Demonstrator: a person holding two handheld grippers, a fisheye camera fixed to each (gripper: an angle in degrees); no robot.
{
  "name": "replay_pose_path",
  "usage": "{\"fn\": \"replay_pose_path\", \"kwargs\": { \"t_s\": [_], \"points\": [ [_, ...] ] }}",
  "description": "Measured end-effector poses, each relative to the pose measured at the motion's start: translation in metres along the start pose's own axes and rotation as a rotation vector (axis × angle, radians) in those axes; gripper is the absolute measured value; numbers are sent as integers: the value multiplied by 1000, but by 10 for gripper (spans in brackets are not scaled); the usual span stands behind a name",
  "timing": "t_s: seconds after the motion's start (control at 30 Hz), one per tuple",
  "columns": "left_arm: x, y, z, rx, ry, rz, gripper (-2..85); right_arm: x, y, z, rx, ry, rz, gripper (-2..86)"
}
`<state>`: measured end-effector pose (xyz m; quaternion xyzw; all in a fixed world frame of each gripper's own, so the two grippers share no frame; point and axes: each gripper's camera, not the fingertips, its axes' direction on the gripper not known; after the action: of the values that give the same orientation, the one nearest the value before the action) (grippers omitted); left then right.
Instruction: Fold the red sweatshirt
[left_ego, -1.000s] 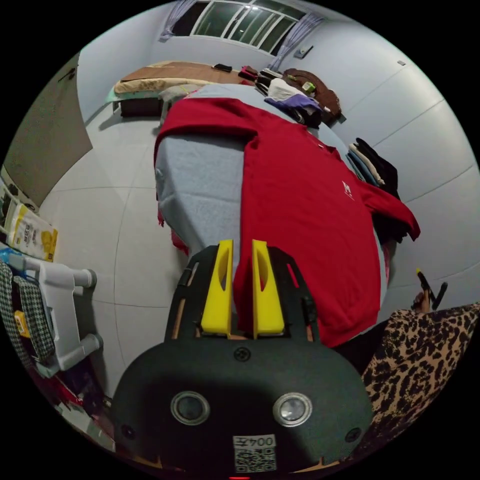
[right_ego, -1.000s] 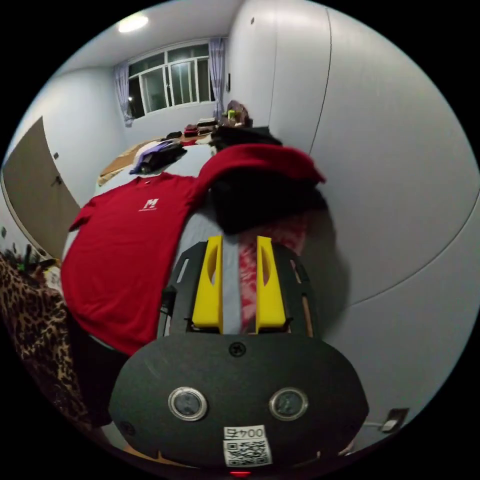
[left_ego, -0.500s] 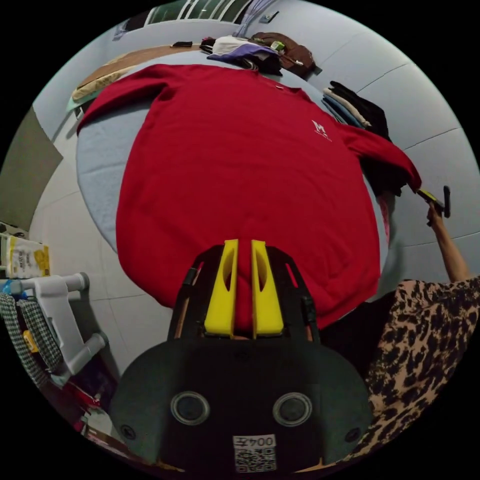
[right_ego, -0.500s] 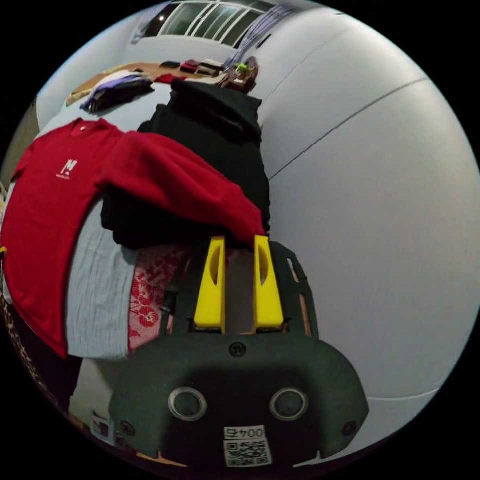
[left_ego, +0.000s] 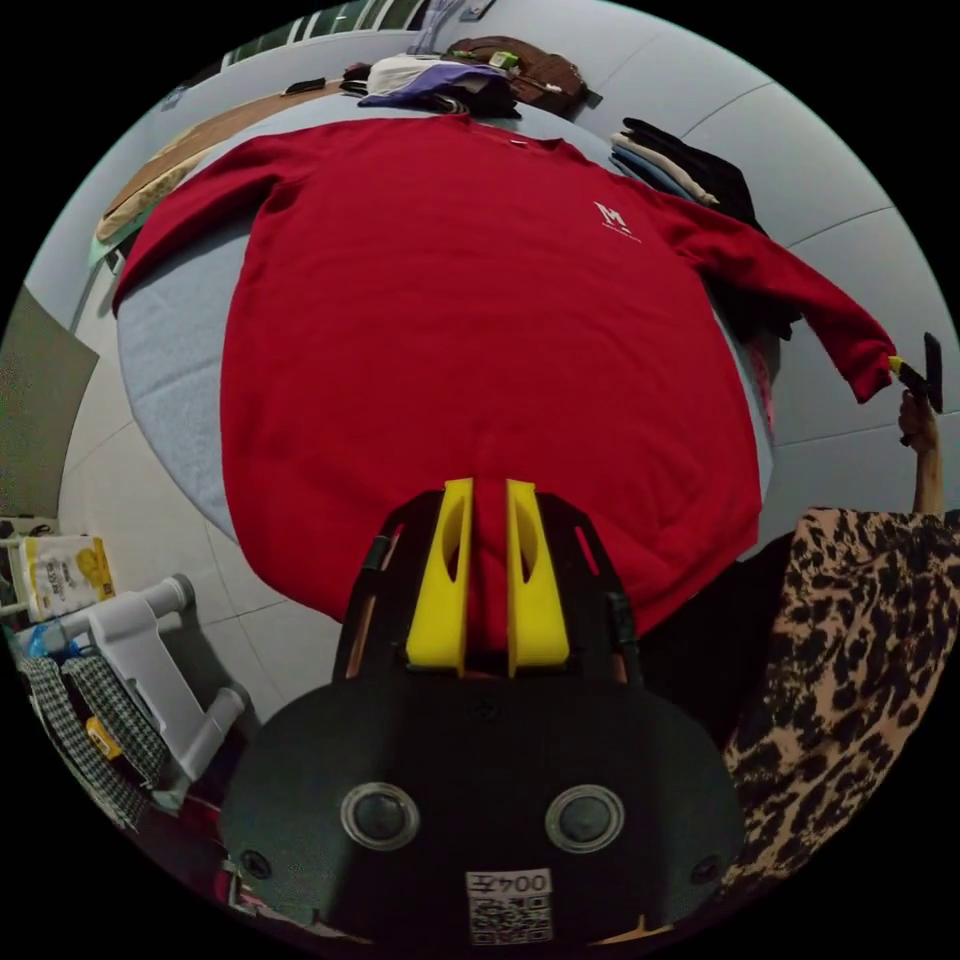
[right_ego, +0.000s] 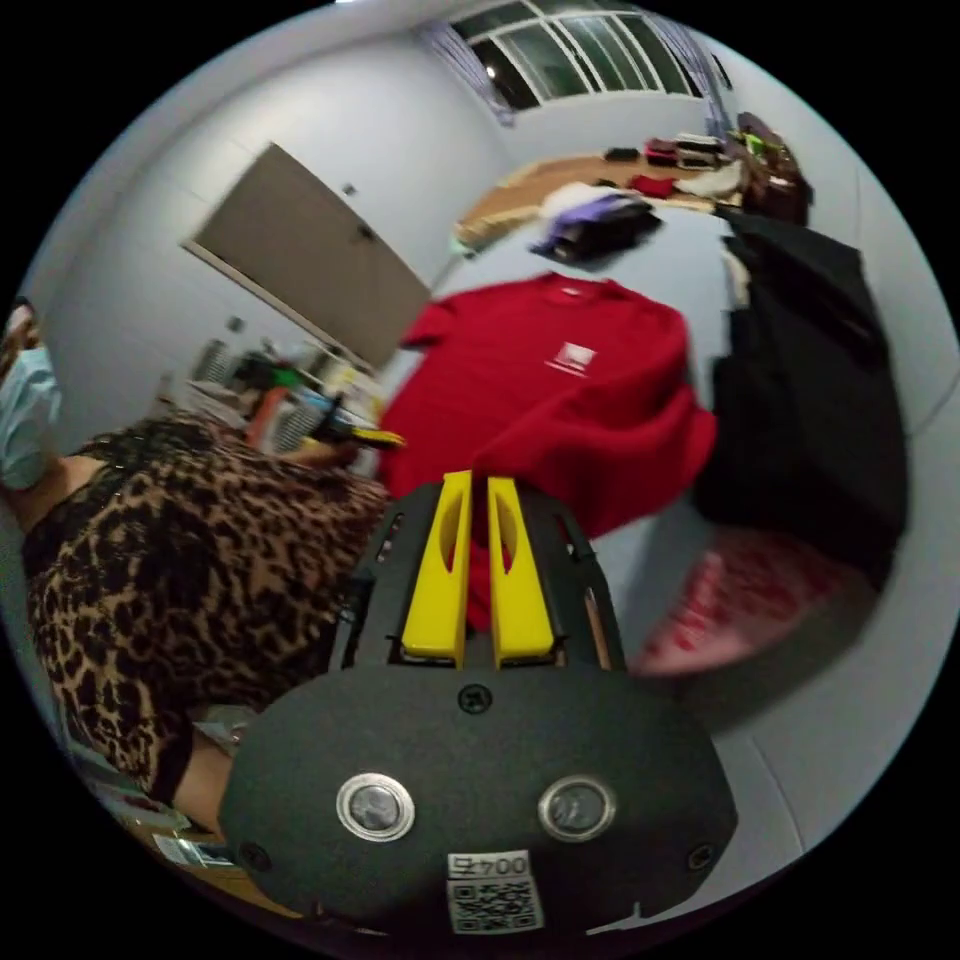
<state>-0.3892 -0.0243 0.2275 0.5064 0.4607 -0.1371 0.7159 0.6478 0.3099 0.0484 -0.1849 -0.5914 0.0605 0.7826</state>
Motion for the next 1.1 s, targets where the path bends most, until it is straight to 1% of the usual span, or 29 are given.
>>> {"fn": "replay_pose_path", "kwargs": {
  "t_s": [0.03, 0.07, 0.1, 0.13, 0.2, 0.3, 0.4, 0.43, 0.5, 0.6, 0.67, 0.73, 0.87, 1.03, 1.1],
  "points": [
    [-3, -1, 1, -2, 15, 6, 56, -2, -1, 12, 29, -65, -7, 46],
    [-7, -2, 3, -10, 48, 22, 66, 1, -2, 40, 59, -173, 18, 55],
    [-11, -5, 4, -17, 84, 44, 73, 9, 1, 68, 68, -218, 82, 62],
    [-12, -7, 5, -17, 107, 58, 75, 13, 4, 80, 79, -217, 125, 66],
    [-14, -14, 7, -5, 190, 121, 81, 30, 25, 122, 101, -167, 294, 76],
    [-10, -28, 17, 25, 253, 206, 88, 49, 57, 155, 150, -134, 498, 78],
    [-1, -48, 36, 31, 319, 268, 97, 59, 78, 178, 152, -103, 638, 77],
    [1, -54, 40, 29, 337, 277, 98, 59, 79, 182, 141, -88, 654, 77],
    [14, -75, 56, 20, 383, 328, 105, 57, 76, 197, 63, 6, 684, 79],
    [34, -99, 76, 1, 369, 413, 116, 54, 60, 215, -45, 109, 664, 78],
    [44, -111, 86, -1, 366, 449, 121, 54, 49, 217, -69, 176, 653, 62],
    [53, -122, 96, -9, 386, 475, 125, 57, 36, 217, -114, 207, 652, 44],
    [74, -137, 122, -58, 386, 538, 128, 61, 9, 218, -185, 249, 655, 38],
    [81, -142, 146, -95, 400, 516, 98, 62, -10, 218, -220, 278, 663, 37],
    [82, -148, 143, -105, 406, 497, 55, 63, -16, 218, -226, 286, 668, 37]
  ]
}}
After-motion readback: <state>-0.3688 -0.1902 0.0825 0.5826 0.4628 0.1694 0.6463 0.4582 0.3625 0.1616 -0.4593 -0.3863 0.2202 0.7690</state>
